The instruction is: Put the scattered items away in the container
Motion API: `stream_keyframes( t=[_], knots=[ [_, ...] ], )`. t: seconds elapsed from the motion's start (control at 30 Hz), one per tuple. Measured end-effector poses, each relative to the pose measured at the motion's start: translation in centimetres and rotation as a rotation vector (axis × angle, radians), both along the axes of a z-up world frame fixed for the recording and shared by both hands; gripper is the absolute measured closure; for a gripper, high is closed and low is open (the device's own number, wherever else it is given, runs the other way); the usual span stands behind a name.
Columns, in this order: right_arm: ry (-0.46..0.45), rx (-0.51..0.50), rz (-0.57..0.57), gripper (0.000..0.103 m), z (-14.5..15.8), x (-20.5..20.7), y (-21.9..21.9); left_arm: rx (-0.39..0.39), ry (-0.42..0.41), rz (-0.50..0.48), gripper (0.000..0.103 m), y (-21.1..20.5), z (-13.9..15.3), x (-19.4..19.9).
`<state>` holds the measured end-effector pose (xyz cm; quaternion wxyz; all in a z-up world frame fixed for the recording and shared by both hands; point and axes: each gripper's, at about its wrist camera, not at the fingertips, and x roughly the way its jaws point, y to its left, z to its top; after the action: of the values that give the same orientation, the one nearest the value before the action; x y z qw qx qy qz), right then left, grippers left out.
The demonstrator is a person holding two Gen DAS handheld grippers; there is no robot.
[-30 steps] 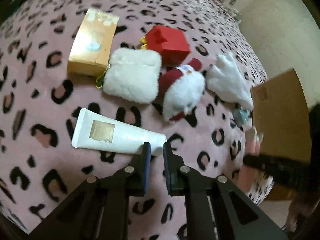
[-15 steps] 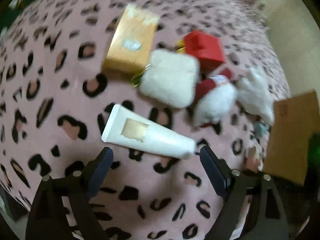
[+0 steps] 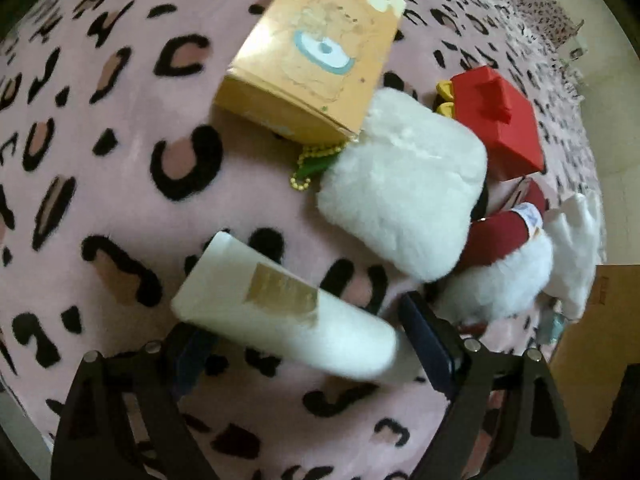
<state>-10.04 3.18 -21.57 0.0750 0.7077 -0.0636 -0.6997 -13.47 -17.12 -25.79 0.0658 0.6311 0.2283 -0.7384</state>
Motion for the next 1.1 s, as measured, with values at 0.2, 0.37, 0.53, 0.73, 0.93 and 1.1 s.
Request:
stream_keyframes(
  t=[0.2, 0.37, 0.53, 0.73, 0.93, 1.1],
  knots=[
    [0.010, 0.000, 0.009, 0.066, 0.1, -0.1, 0.0, 0.036, 0.071, 0.003, 0.064, -0.6, 1.6, 1.6],
    [0.025, 0.004, 0.024, 0.066, 0.3, -0.1, -0.2, 0.130, 0.065, 0.013, 0.067, -2.4, 1.9, 2.9],
    [0.038, -0.011, 0.016, 0.067, 0.8, 0.0, 0.1, 0.092, 0.087, -0.022, 0.069, -2.1, 3.3, 3.9],
    [0.083, -0.021, 0.017, 0.069, 3.0, 0.1, 0.3, 0.006, 0.133, -0.112, 0.074, -1.4, 6.3, 5.1],
    [0.153, -0.034, 0.032, 0.073, 6.3, 0.1, 0.7, -0.052, 0.188, -0.195, 0.074, 0.0, 9.5, 5.7],
    [0.155, -0.044, 0.029, 0.073, 6.3, 0.7, 1.8, -0.037, 0.193, -0.205, 0.074, 0.7, 10.3, 5.7]
  ],
)
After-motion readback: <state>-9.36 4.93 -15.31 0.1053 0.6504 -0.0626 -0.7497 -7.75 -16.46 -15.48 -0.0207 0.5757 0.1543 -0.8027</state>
